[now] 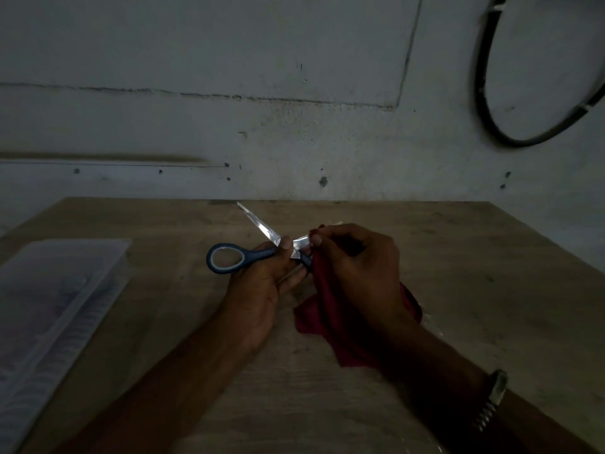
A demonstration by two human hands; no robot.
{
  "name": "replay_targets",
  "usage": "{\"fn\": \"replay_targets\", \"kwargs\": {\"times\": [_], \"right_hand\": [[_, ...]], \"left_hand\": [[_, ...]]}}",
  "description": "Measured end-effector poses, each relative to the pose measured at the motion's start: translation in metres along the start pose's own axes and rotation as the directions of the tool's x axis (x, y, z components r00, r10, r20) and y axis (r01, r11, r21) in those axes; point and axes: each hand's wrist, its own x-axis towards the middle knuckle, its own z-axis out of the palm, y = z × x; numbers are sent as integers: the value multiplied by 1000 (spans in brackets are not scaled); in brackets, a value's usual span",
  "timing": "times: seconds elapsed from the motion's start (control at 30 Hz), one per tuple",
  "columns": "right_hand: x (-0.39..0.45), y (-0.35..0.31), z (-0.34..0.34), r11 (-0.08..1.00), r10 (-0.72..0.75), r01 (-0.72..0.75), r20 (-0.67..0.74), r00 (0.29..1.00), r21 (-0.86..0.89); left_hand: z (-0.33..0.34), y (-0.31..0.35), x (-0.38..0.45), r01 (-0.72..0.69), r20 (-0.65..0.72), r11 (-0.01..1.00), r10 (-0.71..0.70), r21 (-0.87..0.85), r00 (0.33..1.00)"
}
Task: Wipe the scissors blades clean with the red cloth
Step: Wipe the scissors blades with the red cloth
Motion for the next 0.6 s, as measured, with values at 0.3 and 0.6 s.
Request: {"fn": "replay_targets", "kwargs": {"times": [0.3, 0.6], "right_hand": [[23, 13, -51, 980, 198, -197, -246, 949, 31], [18, -9, -45, 996, 94, -90, -163, 982, 28]], "left_hand": [[-1, 0, 3, -19, -89, 998, 13, -61, 996], [-6, 5, 6, -21, -107, 980, 0, -196, 994]]}}
